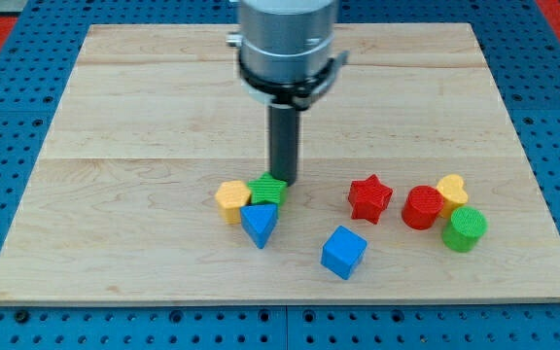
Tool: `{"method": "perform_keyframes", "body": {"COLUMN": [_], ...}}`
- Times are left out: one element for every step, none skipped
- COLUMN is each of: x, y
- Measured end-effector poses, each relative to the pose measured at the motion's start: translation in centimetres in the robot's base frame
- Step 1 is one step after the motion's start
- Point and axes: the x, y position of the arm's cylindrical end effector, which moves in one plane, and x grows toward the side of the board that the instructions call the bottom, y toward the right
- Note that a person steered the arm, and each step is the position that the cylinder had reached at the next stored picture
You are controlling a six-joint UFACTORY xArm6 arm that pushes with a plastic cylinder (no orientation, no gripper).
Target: Slide the blue triangle towards the bottom left of the board
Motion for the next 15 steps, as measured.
{"method": "perform_keyframes", "body": {"x": [-0.3,-0.3,1.0,3.1,3.9,4.2,5.6,6.3,6.4,6.9,8.3,8.9,9.6,9.8,11.8], "y": [-0.5,1.6,4.2,4.2,2.9,-0.5,-1.5,-1.6,-1.6,-1.7,-2.8,-5.5,-9.4,-6.3,-6.8]}}
